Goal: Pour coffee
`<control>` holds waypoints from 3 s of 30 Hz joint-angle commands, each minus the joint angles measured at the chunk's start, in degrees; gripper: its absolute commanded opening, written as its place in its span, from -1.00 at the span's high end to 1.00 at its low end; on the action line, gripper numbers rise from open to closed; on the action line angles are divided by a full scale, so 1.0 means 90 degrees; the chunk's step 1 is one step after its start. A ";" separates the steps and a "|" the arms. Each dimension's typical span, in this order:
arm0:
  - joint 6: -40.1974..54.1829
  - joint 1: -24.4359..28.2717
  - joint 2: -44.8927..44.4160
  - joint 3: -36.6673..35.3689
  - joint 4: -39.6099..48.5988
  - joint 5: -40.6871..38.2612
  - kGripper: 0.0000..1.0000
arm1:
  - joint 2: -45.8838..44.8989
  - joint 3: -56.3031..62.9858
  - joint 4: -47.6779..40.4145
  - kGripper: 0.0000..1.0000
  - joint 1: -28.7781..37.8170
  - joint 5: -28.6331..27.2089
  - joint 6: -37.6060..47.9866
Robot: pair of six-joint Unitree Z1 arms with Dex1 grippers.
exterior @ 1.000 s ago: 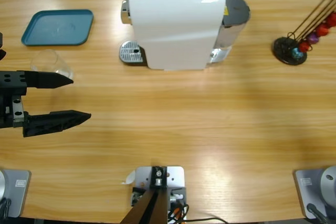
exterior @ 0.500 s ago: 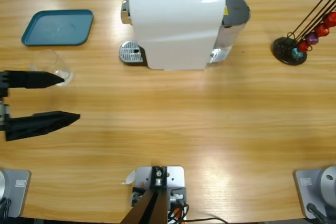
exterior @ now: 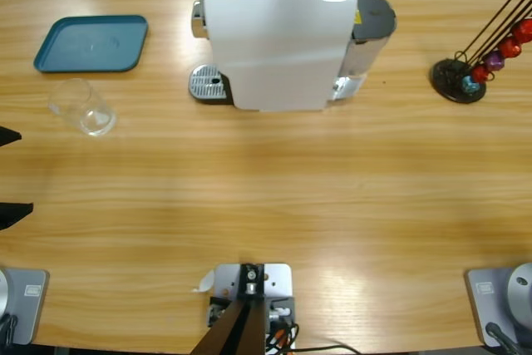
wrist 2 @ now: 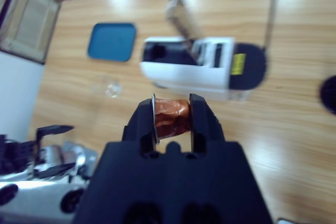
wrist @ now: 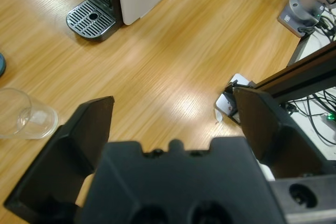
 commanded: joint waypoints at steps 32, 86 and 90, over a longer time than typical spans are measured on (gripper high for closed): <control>-0.0087 -0.0032 -0.0208 0.0970 -0.0509 0.0197 -1.00 | 0.4190 -0.4552 0.0279 0.85 -0.0605 -0.0571 -0.1267; -0.0119 -0.0032 -0.0642 0.1171 -0.0761 0.0207 -1.00 | 0.2914 -0.4634 0.0632 1.00 0.0897 -0.0827 -0.2765; -0.0119 -0.0030 -0.0720 0.1093 -0.0621 0.0207 -1.00 | 0.2609 -0.4372 0.1396 1.00 0.1190 -0.1364 -0.2549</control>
